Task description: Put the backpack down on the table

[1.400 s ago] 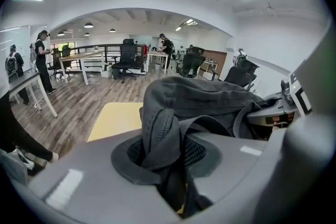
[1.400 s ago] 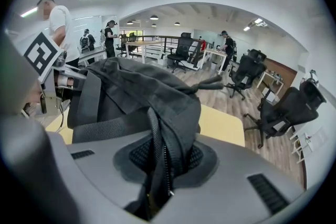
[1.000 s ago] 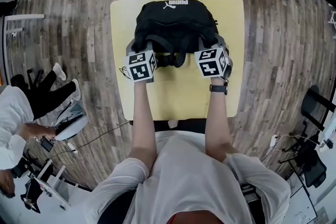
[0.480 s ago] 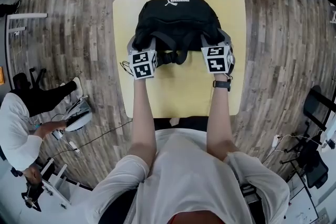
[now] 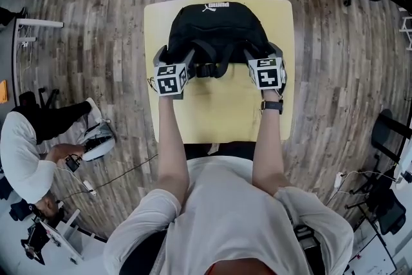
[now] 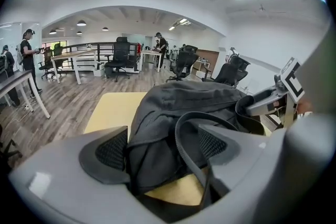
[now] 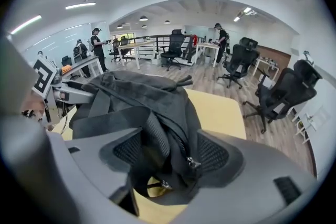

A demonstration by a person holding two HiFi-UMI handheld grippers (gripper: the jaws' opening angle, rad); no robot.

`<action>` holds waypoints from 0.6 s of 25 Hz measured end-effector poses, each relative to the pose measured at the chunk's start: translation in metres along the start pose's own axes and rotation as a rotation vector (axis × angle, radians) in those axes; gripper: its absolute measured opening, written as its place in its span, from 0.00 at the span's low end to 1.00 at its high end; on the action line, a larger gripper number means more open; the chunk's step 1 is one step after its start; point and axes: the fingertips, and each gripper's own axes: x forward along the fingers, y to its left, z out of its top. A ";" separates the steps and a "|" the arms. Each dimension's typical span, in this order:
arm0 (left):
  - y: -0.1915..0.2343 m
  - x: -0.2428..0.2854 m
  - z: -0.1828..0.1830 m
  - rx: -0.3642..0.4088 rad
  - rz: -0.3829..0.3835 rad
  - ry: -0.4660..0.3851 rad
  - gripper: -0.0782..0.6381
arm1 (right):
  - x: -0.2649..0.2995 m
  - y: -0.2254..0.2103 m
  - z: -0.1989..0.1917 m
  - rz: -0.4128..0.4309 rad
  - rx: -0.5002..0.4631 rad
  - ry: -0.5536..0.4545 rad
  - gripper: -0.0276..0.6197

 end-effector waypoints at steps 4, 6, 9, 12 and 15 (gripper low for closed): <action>-0.001 -0.016 0.001 0.002 0.004 -0.014 0.68 | -0.016 0.003 0.000 -0.013 0.013 -0.024 0.49; -0.004 -0.025 0.003 0.003 0.000 -0.022 0.68 | -0.025 0.004 0.002 -0.021 0.010 -0.034 0.49; -0.008 -0.041 0.007 0.006 -0.011 -0.045 0.68 | -0.040 0.010 0.007 -0.024 0.014 -0.055 0.49; -0.012 -0.055 0.015 0.038 -0.007 -0.078 0.68 | -0.055 0.016 0.016 -0.017 0.033 -0.092 0.49; -0.022 -0.068 0.024 0.063 -0.022 -0.098 0.68 | -0.069 0.021 0.026 -0.024 0.032 -0.133 0.49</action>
